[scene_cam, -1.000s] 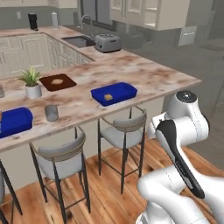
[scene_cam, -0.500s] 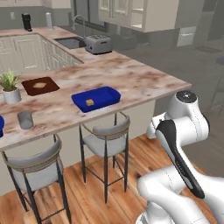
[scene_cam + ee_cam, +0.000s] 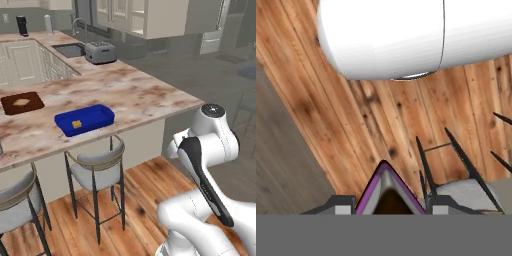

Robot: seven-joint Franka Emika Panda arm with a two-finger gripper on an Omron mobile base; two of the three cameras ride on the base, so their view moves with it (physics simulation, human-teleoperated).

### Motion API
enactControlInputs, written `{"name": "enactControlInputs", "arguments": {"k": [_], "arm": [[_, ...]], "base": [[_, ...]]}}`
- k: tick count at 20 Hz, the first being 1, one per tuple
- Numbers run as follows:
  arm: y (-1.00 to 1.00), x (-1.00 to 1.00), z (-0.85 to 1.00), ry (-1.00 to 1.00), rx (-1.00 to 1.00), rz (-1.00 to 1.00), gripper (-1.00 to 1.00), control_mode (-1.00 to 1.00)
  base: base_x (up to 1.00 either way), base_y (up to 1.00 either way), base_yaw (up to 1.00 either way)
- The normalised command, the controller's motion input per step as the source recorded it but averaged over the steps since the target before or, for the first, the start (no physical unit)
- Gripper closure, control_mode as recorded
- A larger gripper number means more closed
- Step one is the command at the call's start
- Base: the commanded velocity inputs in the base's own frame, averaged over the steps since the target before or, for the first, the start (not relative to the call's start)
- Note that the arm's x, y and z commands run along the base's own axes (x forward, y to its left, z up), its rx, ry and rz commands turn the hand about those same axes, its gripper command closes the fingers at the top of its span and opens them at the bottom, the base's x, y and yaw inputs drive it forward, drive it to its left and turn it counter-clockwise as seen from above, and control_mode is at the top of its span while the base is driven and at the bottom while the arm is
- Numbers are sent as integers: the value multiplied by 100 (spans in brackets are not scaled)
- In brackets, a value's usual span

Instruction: Take the cakes from the fridge and place them on the empty tray on the dining counter.

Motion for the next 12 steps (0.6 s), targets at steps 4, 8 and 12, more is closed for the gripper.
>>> {"name": "enactControlInputs", "arguments": {"k": [4, 8, 12], "arm": [[0, 0, 0, 0, 0, 0, 100, 100], [0, 0, 0, 0, 0, 0, 100, 100], [0, 0, 0, 0, 0, 0, 100, 100]], "base": [[0, -69, 3], [0, -63, 2], [0, -57, 2]]}}
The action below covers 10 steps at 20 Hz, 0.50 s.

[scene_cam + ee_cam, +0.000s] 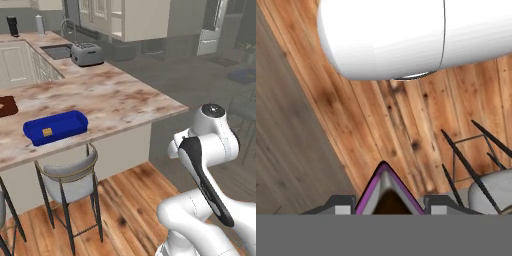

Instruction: Take the cakes from the fridge and place them on the empty tray on the dining counter.

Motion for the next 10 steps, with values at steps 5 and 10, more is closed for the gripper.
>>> {"name": "enactControlInputs", "arguments": {"k": [5, 10], "arm": [[0, 0, 0, 0, 0, 0, 100, 100], [0, 0, 0, 0, 0, 0, 100, 100]], "base": [[0, -39, 0], [0, -29, 0]]}}
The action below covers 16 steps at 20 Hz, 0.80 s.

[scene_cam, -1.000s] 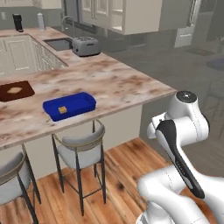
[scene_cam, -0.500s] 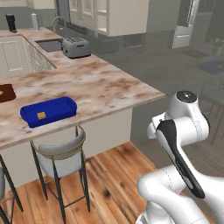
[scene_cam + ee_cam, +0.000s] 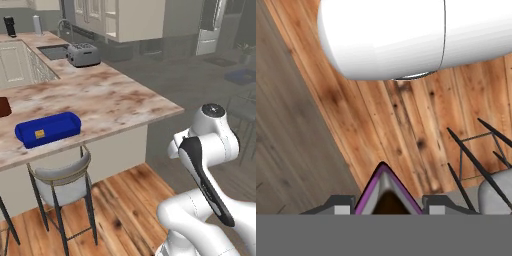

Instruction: Take the cakes from the fridge and place them on the empty tray on the dining counter.

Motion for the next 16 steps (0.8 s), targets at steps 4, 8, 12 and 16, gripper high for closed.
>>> {"name": "enactControlInputs", "arguments": {"k": [4, 8, 12, 16], "arm": [[0, 0, 0, 0, 0, 0, 100, 100], [0, 0, 0, 0, 0, 0, 100, 100], [0, 0, 0, 0, 0, 0, 100, 100], [0, 0, 0, 0, 0, 0, 100, 100]], "base": [[0, -14, 0], [1, -11, -2], [14, -11, -3], [28, -8, -3]]}}
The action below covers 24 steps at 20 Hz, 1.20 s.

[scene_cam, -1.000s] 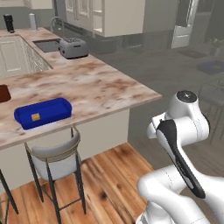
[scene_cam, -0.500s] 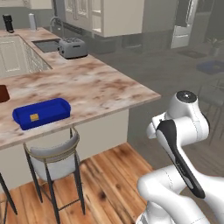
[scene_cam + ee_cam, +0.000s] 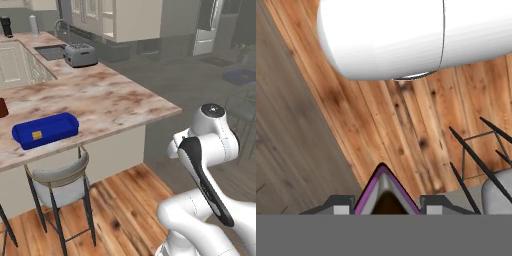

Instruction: Take the cakes from the fridge and place them on the empty tray on the dining counter.

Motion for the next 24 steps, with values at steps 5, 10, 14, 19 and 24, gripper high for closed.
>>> {"name": "enactControlInputs", "arguments": {"k": [5, 10, 14, 19, 24], "arm": [[0, 0, 0, 0, 0, 0, 100, 100], [0, 0, 0, 0, 0, 0, 100, 100], [0, 0, 0, 0, 0, 0, 100, 100], [0, 0, 0, 0, 0, 0, 100, 100], [0, 0, 0, 0, 0, 0, 100, 100]], "base": [[40, -2, -2], [47, 0, 0], [51, 0, 0], [48, -5, 0], [43, -17, 0]]}}
